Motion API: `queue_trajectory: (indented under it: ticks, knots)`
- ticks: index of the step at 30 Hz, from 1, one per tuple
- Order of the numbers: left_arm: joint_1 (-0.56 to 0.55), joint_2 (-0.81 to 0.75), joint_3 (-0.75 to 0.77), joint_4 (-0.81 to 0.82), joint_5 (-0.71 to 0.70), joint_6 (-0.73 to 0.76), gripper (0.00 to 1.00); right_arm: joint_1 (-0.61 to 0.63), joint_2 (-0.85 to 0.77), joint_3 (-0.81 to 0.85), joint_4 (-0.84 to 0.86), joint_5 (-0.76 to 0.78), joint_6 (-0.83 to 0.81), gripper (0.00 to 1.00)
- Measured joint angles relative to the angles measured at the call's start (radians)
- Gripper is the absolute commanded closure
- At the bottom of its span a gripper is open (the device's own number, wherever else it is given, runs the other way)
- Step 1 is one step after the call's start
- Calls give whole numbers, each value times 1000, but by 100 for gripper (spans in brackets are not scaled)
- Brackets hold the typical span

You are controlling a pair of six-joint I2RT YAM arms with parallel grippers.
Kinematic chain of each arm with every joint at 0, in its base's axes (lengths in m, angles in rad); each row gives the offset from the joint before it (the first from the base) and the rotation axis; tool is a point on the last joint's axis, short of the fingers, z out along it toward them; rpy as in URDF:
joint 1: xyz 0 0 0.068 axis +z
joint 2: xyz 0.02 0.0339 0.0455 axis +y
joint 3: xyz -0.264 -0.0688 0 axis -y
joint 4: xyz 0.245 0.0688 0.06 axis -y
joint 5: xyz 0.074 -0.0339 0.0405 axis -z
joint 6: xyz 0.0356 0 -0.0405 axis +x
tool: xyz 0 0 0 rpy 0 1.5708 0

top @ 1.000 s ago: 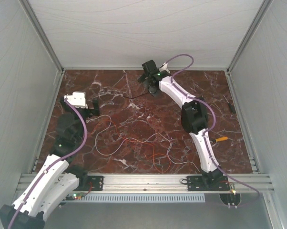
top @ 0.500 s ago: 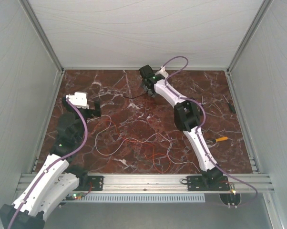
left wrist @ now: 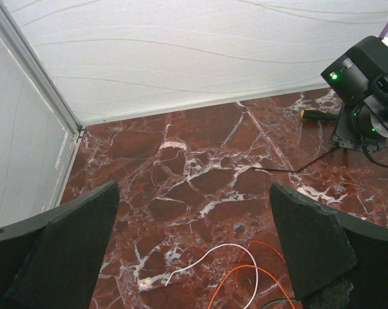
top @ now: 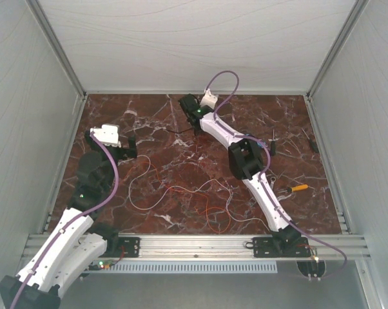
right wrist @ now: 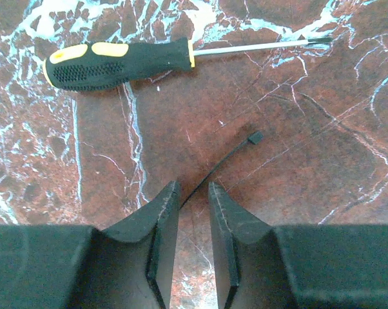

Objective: Zip-tie the wires
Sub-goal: Pick up the ribbon at the center of the board.

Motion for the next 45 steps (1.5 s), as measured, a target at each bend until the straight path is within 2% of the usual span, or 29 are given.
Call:
queue_trajectory:
  ticks: [4, 12, 16, 18, 28, 30, 32, 35, 45]
  knots:
    - [0, 0, 0, 0, 2, 2, 0, 13, 2, -5, -3, 48, -77, 78]
    - [0, 0, 0, -15, 5, 4, 0, 14, 2, -10, -14, 13, -220, 87]
    - [0, 0, 0, -18, 7, 4, 0, 14, -65, -138, 35, 7, -235, 98]
    - [0, 0, 0, -18, 8, 4, 0, 11, -111, -220, 59, -1, -240, 100]
    - [0, 0, 0, -24, 23, 5, 0, -56, -326, -587, 210, -95, -283, 100]
    - [0, 0, 0, -24, 24, 6, 0, -81, -335, -602, 226, -113, -296, 98]
    - [0, 1, 0, -24, 26, 6, 0, -101, -336, -603, 235, -123, -309, 89]
    - [0, 4, 0, -25, 27, 6, 0, -121, -336, -596, 234, -142, -321, 84]
    - [0, 9, 0, -26, 32, 7, 0, -157, -304, -530, 190, -183, -365, 82]
